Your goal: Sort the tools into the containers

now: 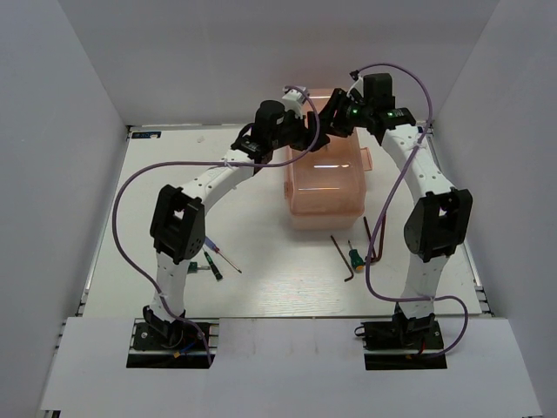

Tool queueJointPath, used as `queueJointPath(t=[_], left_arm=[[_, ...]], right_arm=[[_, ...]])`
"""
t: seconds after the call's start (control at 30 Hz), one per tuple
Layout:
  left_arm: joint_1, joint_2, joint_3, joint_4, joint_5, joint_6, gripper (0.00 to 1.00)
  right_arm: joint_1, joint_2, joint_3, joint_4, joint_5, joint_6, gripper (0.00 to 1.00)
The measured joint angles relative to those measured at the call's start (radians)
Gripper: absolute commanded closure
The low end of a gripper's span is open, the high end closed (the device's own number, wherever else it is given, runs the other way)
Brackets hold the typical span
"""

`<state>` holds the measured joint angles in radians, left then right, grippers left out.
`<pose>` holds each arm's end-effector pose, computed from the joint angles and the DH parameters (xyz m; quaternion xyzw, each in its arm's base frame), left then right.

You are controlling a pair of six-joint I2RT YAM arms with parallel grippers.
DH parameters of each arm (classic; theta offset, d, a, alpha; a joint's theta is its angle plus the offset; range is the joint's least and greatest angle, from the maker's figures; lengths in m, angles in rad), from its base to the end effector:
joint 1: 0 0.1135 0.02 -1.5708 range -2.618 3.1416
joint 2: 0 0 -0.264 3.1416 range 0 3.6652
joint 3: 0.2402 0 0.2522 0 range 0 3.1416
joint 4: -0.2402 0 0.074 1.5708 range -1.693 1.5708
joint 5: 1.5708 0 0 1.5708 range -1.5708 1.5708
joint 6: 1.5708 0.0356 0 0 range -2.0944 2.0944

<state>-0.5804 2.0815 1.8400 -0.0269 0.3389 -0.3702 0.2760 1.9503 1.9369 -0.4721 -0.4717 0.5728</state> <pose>0.4158 -0.2868 0.3150 0.1839 0.7689 -0.3927 0.4699 0.4353 0.1401 0.3661 0.0038 0.8413 0.3891 0.3752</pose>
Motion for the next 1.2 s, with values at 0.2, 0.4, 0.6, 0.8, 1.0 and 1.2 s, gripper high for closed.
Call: queueJointPath(t=[0.2,0.4,0.6,0.8,1.0,1.2], left_arm=[[-0.010,0.021,0.029,-0.006,-0.046,-0.013,0.32],[-0.011,0.050,0.086,-0.044,-0.102,-0.035,0.32],[-0.011,0.104,0.177,-0.088,-0.130,-0.049,0.34],[-0.011,0.120,0.205,-0.109,-0.134,-0.050,0.38],[-0.011,0.120,0.215,-0.131,-0.134,-0.049,0.40],[-0.011,0.121,0.218,-0.144,-0.133,-0.046,0.41]], right_arm=[[-0.019,-0.026,-0.006,-0.004,0.017,-0.023,0.43],[-0.038,-0.132,-0.061,-0.044,0.145,-0.109,0.43],[-0.142,-0.247,-0.182,-0.042,0.211,-0.167,0.42],[-0.276,-0.238,-0.352,0.001,0.132,-0.185,0.36],[-0.367,-0.135,-0.430,0.061,-0.016,-0.217,0.30],[-0.388,-0.065,-0.429,0.102,-0.073,-0.247,0.30]])
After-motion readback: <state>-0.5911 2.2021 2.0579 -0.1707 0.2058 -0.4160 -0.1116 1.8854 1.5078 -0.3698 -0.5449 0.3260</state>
